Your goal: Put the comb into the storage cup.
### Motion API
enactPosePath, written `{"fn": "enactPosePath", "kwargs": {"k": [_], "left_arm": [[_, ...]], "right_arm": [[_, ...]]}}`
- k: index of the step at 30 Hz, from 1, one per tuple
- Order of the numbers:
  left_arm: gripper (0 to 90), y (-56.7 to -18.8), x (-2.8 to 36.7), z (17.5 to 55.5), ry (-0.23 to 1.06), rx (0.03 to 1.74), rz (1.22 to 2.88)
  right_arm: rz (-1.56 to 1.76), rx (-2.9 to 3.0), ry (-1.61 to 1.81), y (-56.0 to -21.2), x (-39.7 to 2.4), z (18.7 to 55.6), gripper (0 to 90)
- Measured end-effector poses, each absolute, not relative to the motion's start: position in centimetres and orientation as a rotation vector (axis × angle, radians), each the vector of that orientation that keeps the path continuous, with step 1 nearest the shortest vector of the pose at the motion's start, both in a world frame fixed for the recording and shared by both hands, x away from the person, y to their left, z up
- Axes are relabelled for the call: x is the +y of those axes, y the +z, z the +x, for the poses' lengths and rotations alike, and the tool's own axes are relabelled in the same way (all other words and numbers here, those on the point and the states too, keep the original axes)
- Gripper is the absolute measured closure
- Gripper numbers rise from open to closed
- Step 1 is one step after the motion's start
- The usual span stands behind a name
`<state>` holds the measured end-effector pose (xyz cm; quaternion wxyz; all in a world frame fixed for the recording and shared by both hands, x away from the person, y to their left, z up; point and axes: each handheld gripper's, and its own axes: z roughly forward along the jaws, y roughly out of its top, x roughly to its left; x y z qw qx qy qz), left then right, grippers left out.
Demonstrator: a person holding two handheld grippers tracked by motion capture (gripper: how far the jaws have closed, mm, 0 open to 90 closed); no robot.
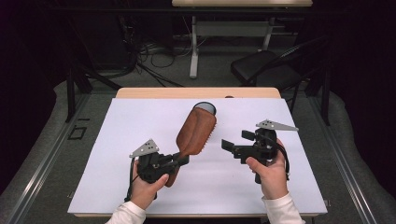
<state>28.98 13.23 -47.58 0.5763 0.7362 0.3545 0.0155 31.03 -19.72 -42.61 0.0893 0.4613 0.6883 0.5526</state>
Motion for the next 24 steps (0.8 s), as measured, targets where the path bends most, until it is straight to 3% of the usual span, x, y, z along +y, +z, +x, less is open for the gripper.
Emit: {"fn": "enactPosePath", "kwargs": {"k": [24], "left_arm": [[73.1, -48.02, 12.49, 28.73, 0.019, 0.815, 1.743]], "right_arm": [[1.394, 2.092, 1.782, -43.18, -18.98, 30.85, 5.8]]}}
